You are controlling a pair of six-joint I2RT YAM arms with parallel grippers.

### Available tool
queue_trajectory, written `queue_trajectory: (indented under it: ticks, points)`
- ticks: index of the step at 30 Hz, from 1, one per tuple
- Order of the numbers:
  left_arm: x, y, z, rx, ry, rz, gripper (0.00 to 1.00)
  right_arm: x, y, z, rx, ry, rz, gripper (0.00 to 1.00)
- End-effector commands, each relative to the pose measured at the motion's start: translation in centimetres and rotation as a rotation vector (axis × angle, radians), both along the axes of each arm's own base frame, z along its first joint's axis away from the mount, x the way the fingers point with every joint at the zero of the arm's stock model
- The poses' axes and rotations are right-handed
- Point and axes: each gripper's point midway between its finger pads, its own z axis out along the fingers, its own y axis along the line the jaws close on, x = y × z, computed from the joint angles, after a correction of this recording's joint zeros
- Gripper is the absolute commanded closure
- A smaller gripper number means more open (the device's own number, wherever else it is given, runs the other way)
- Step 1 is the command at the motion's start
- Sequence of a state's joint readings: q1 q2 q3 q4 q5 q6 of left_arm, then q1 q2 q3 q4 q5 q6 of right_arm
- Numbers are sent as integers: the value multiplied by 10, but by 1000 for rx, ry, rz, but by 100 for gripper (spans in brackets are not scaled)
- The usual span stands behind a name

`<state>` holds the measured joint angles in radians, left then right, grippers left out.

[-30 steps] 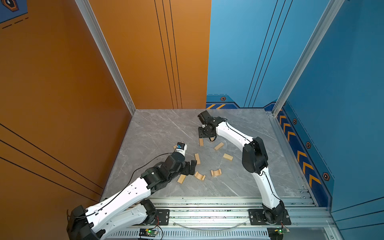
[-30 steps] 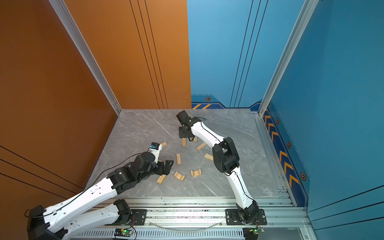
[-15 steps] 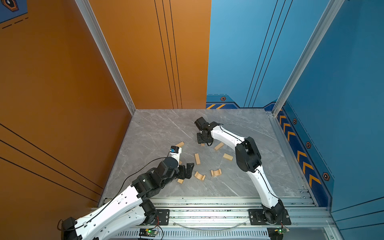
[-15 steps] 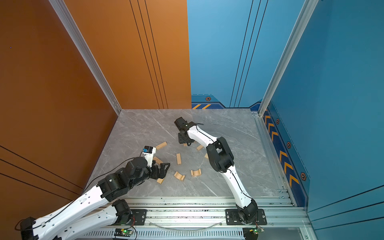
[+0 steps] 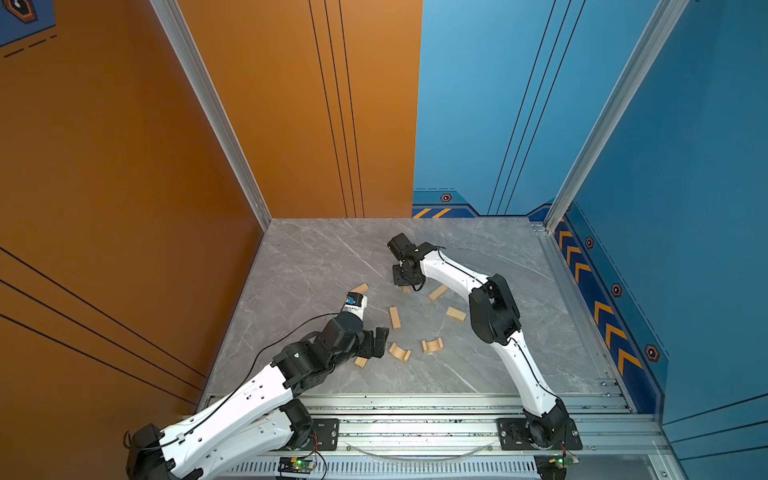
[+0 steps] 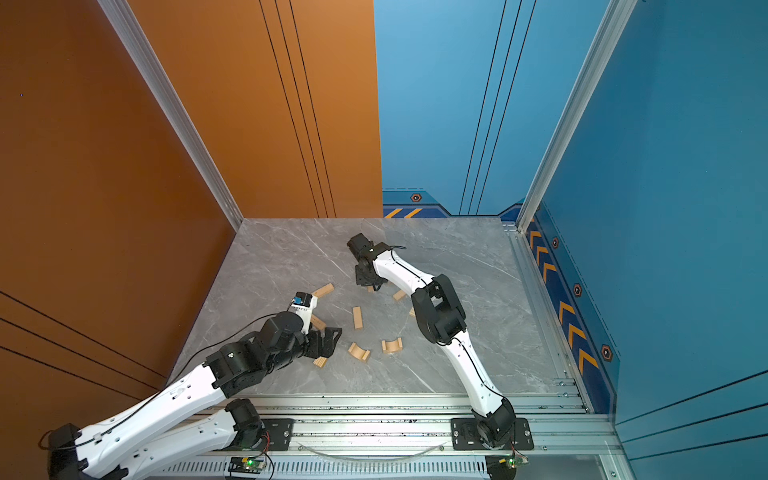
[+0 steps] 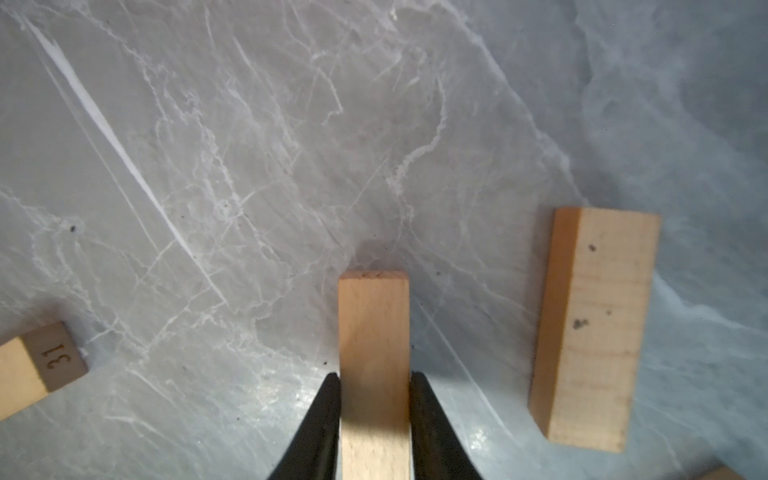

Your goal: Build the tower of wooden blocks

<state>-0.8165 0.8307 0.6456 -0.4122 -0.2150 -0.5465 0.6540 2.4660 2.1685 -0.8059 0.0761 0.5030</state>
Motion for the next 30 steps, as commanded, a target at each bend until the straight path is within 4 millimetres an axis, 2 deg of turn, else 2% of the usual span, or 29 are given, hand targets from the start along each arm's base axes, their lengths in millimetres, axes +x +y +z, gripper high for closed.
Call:
queue_trajectory:
  ticks: [1, 11, 30]
  points:
    - [5, -4, 12, -21, -19, -17, 2, -1, -12, -11, -48, 35, -22, 71]
    - [15, -4, 12, -27, -10, -12, 2, 10, -21, -13, -46, 28, -51, 76]
    - [32, -14, 8, -31, 20, -28, 2, 23, -41, -12, -43, 29, -94, 76]
